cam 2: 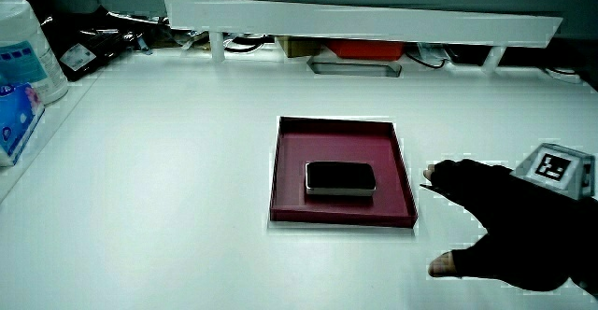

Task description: Pick eraser

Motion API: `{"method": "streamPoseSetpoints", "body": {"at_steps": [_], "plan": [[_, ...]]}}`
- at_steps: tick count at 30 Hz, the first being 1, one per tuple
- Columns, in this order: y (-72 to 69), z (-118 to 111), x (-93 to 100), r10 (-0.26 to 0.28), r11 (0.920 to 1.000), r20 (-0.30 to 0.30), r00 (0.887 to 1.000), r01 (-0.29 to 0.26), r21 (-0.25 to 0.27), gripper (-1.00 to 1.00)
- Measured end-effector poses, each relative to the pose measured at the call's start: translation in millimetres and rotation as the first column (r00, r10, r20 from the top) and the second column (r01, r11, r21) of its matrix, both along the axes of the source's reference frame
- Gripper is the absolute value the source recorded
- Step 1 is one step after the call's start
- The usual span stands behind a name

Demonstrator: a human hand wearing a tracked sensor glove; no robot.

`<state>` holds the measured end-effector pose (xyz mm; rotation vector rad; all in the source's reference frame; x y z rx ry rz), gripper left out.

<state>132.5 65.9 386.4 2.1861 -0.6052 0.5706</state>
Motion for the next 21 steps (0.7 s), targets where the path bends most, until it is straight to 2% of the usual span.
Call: {"method": "streamPoseSetpoints", "body": {"at_steps": [6,14,16,21], "plan": [[-20.7,10.0,-17.3,-0.002,1.0000,-0.005,1.000,0.002,0.008,0.00],[-53.8,30.6,-39.6,0.019,0.9995,-0.045,0.999,-0.020,-0.023,0.00],[-60.7,34.2,-45.2,0.023,0.9996,-0.037,0.999,-0.023,-0.015,0.00],[-72.3,59.5,-57.4,0.014,0.9997,-0.026,1.000,-0.015,-0.017,0.00]]}}
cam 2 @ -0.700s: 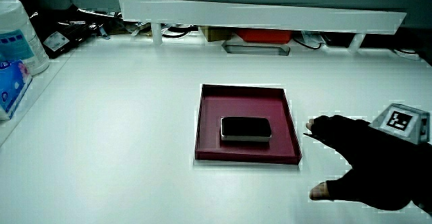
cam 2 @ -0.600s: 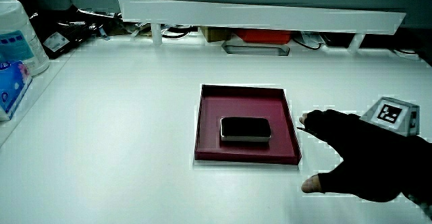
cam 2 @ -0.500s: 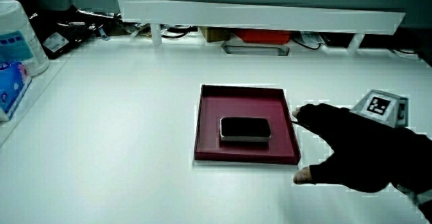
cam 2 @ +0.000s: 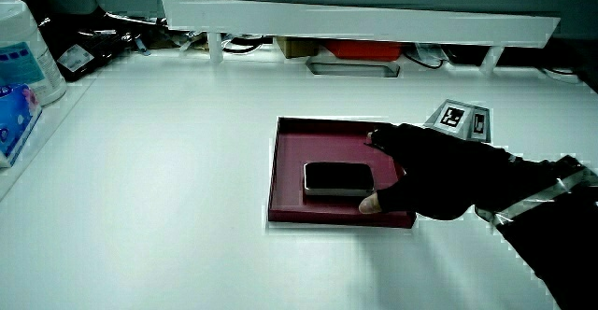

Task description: Pick eraser

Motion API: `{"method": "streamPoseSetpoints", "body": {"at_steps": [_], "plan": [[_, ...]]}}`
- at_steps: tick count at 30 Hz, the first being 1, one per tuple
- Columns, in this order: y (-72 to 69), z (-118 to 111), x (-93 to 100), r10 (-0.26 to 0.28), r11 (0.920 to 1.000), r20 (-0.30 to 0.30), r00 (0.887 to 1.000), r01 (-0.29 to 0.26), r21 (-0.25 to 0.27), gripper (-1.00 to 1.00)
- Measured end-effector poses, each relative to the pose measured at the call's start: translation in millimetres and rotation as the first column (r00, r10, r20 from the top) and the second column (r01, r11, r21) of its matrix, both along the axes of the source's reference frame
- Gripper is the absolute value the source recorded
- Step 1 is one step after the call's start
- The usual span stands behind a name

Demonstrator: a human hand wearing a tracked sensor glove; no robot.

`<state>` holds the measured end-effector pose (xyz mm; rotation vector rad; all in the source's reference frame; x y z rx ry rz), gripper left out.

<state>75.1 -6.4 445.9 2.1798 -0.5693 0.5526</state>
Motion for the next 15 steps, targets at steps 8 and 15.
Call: {"method": "streamPoseSetpoints", "body": {"at_steps": [8,15], "plan": [[-16.8,30.0,-17.5,0.031,0.9988,-0.036,0.999,-0.032,-0.037,0.00],[-24.9,43.9,-29.2,0.038,0.9985,-0.026,0.999,-0.039,-0.038,0.00]]}}
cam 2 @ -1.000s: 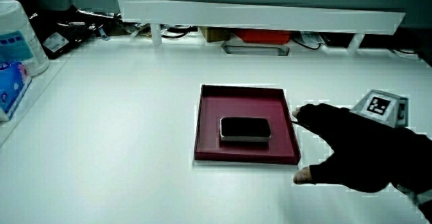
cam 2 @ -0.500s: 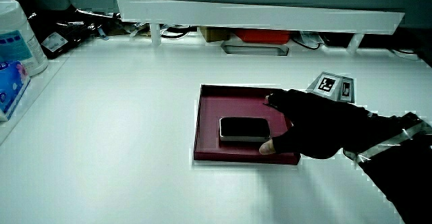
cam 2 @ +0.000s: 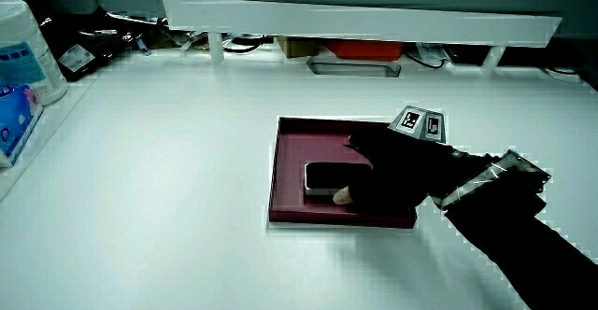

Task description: Pick eraser

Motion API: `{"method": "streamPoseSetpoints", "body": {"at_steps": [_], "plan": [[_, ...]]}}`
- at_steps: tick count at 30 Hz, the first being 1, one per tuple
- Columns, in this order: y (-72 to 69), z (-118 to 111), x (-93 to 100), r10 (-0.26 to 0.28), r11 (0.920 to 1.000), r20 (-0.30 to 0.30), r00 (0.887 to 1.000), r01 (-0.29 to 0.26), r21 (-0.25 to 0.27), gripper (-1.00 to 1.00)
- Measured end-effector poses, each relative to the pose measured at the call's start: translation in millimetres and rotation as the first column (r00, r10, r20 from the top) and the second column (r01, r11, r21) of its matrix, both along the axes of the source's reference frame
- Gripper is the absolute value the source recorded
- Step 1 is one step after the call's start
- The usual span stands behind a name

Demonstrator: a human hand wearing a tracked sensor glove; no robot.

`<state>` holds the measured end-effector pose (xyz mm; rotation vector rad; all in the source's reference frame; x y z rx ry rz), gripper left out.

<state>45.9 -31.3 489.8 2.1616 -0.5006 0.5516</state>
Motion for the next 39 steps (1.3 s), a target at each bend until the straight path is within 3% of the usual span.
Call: {"method": "streamPoseSetpoints", "body": {"at_steps": [5,13,20,28,32,35,39], "plan": [[-3.5,13.1,-4.9,0.025,0.9997,-0.013,1.000,-0.025,0.006,0.00],[-2.3,34.4,-14.4,0.021,0.9998,-0.028,0.999,-0.021,0.001,0.00],[1.5,41.7,-17.7,0.020,0.9997,-0.032,0.999,-0.020,-0.011,0.00],[0.6,44.6,-15.9,0.039,0.9990,-0.029,0.999,-0.038,0.021,0.00],[0.8,46.3,-14.5,0.052,0.9982,-0.005,0.999,-0.052,0.032,0.15],[1.5,45.1,-13.5,0.071,0.9939,0.001,0.998,-0.070,0.085,0.26],[2.9,41.7,-13.0,0.076,0.9911,0.023,0.997,-0.078,0.108,0.41]]}}
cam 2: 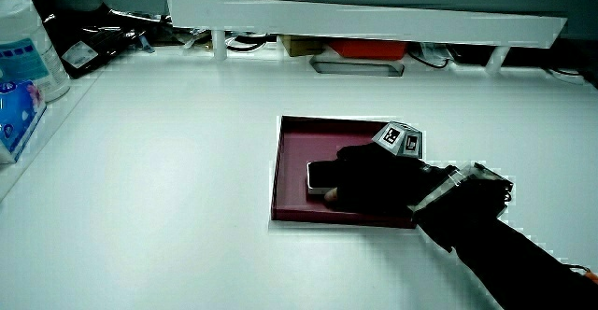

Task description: Pick eraser

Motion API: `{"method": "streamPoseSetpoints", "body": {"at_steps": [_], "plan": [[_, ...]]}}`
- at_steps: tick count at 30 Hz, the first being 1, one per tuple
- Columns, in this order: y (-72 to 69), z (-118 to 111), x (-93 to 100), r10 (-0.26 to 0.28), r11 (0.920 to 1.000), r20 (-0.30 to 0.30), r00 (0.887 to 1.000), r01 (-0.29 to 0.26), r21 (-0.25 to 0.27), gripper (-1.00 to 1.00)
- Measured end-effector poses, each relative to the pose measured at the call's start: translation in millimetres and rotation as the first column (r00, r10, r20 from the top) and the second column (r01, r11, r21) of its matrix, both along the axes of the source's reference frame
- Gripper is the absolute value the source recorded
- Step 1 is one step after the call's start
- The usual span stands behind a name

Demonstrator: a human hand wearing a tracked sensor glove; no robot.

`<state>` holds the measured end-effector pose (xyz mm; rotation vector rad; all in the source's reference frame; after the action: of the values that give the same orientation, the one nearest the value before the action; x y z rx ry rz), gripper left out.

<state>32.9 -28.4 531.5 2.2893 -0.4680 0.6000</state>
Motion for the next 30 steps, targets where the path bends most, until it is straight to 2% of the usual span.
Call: {"method": "streamPoseSetpoints", "body": {"at_steps": [8,12,16,18,23,26,28,30], "plan": [[2.3,-0.6,0.4,-0.005,0.9997,0.032,0.999,0.004,0.024,0.70],[3.4,4.3,0.7,-0.006,0.9994,0.024,1.000,0.005,0.035,0.85],[4.1,-1.1,1.1,-0.008,0.9987,0.027,1.000,0.006,0.051,1.00],[3.9,0.7,3.0,0.000,0.9987,0.036,0.999,-0.002,0.052,1.00],[2.0,-24.7,9.3,-0.015,0.9967,0.061,0.998,0.010,0.080,1.00],[2.2,-36.2,16.1,-0.021,0.9972,0.089,0.996,0.015,0.073,1.00],[3.4,-46.9,21.0,-0.025,0.9960,0.107,0.994,0.015,0.088,1.00],[4.4,-52.9,26.8,-0.031,0.9960,0.104,0.994,0.022,0.087,1.00]]}}
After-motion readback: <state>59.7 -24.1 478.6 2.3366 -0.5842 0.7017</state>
